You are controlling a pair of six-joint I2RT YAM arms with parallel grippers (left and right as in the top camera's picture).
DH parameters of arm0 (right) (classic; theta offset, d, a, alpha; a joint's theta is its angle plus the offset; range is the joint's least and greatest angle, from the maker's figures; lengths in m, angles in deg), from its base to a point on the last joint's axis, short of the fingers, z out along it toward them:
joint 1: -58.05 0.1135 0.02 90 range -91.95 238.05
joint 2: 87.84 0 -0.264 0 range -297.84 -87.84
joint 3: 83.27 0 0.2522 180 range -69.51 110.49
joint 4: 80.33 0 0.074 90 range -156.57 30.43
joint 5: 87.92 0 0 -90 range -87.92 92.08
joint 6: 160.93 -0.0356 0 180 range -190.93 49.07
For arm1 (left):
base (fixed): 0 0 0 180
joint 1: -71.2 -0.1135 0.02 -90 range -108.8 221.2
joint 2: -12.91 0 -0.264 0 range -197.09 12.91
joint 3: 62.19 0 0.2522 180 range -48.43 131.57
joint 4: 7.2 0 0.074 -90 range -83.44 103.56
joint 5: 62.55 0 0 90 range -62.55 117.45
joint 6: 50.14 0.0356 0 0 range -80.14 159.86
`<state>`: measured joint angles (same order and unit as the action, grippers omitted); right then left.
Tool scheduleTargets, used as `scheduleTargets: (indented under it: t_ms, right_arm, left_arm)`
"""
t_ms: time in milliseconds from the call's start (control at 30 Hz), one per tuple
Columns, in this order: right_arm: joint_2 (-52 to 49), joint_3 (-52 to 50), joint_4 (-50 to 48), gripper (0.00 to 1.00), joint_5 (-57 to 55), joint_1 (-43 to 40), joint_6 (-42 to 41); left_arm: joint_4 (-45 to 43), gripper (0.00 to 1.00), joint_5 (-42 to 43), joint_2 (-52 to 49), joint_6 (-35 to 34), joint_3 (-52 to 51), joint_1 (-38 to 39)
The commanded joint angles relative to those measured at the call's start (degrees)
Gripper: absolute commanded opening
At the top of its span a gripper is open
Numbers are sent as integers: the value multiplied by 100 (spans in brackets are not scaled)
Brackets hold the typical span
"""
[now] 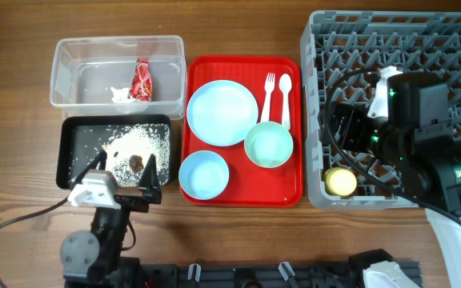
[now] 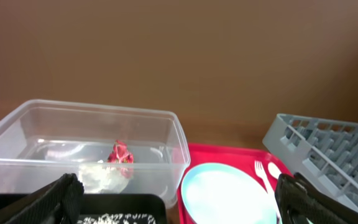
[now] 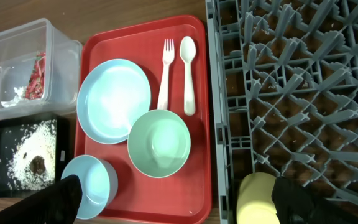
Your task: Sort waste into correct bins and load items into the dishwasher rack
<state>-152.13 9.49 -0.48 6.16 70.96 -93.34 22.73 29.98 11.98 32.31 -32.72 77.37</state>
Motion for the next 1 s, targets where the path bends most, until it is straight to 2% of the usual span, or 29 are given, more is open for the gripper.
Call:
scheduleTargets:
  t_ms: [0,167,367,700,800,867,933,967]
  right_arm:
    - [-11,22,-4,100,28,-13,-26]
    - [-11,22,-4,100,28,-13,-24]
    - [-11,22,-4,100,28,-13,-24]
    - [-11,22,-4,100,28,-13,-26]
    - [-11,22,-433,100,205,-13,-466]
    - [-35,22,-483,100,813,-11,-201]
    - [-105,22,-479,98,1947,199,916]
    - [-168,22,-376,98,2031,501,1025]
  left_arm:
    - [-516,100,72,76,109,-636,-55]
    - [-1502,100,107,76,109,-1528,-50]
    - [-1211,100,107,59,111,-1539,-50]
    - [-1207,100,107,48,111,-1539,-50]
    - [-1207,100,107,48,111,-1539,-50]
    - [-1207,100,107,48,111,-1539,-50]
    - [-1207,100,107,48,111,-1539,-50]
    - [-1207,100,107,48,111,-1537,-50]
